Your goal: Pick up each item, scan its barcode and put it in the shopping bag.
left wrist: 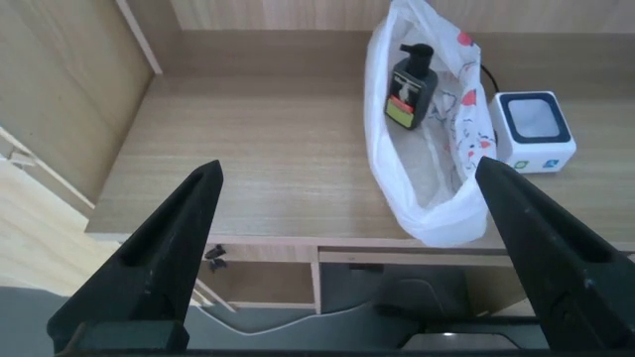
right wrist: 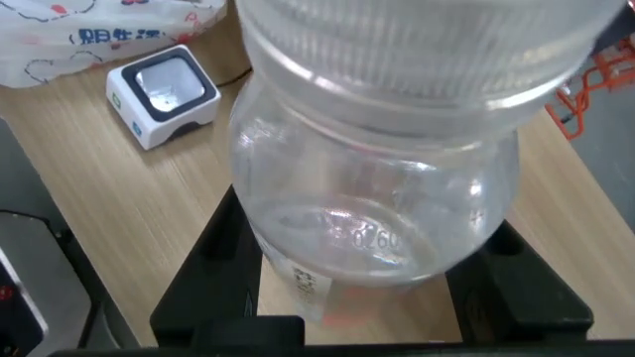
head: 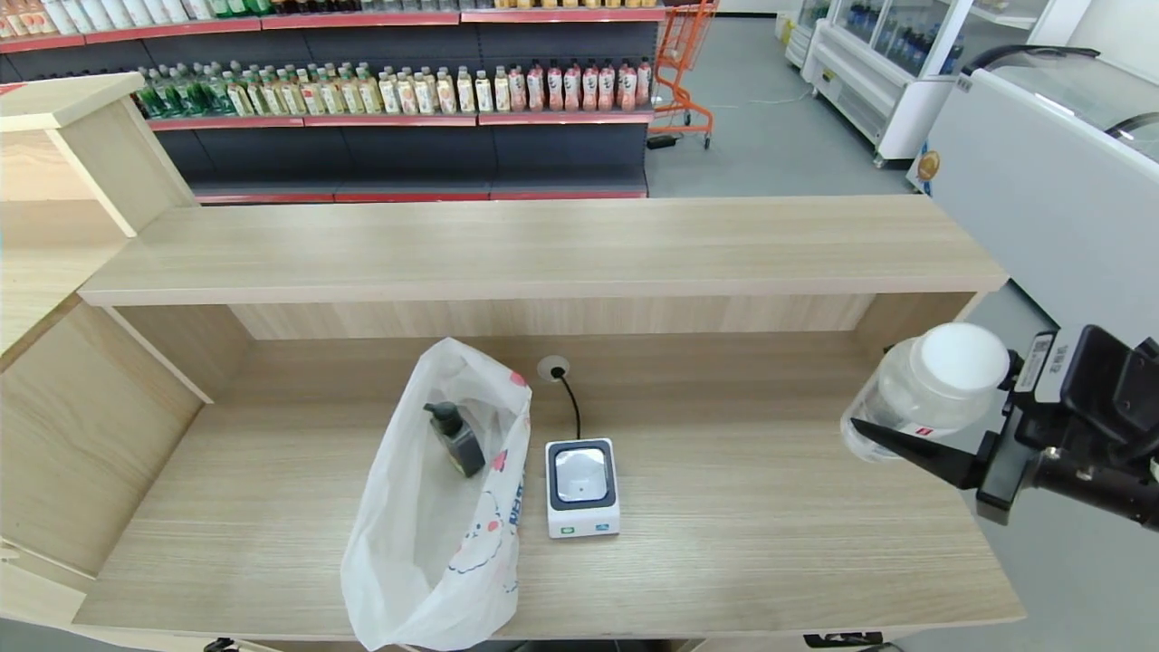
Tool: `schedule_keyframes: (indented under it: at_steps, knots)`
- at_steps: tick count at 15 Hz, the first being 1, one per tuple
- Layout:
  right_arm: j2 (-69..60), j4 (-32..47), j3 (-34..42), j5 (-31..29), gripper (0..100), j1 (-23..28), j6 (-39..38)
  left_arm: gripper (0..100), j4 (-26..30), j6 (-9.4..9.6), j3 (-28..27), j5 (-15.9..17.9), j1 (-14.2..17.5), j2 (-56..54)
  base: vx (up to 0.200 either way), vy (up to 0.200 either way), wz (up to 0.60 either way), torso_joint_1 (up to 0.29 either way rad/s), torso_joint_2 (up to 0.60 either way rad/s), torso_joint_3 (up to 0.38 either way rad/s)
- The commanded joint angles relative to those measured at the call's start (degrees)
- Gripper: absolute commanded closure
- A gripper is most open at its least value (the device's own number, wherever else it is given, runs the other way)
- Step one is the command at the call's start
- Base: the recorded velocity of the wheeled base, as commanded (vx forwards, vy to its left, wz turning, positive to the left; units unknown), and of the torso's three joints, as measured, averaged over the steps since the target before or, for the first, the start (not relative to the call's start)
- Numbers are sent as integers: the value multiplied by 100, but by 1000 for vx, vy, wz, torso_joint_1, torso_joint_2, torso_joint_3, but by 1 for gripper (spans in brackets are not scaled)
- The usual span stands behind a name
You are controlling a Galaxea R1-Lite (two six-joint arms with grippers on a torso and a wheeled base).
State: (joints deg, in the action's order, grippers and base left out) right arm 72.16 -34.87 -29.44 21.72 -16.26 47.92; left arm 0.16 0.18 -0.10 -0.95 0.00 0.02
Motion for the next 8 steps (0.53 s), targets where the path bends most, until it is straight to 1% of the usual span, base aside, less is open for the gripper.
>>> schedule_keyframes:
  at_steps: [1,2,3,5,7,8]
  knots:
    - [528,-12,-282,456,100,440,24,0,2,-1,1,-2,0,-2,0,200,0,12,2,2]
    - [1011,-38,-598,921,100,712,139,0,2,-1,1,-2,0,-2,0,200,0,2,2,7]
    - [1345,-152,-765,1220,100,826,218,0,2,8,1,-2,0,-2,0,200,0,7,-2,-2]
    - [2066,-636,-1046,1704,100,879,244,0,2,26,10,-2,0,-2,0,200,0,0,-2,-2]
    - [2646,-1057,-1231,2117,100,870,244,0,2,-1,1,-2,0,-2,0,200,0,0,5,0]
    - [2821,-1180,-1248,2275,100,870,253,0,2,-1,10,-2,0,-2,0,0,0,0,0,0]
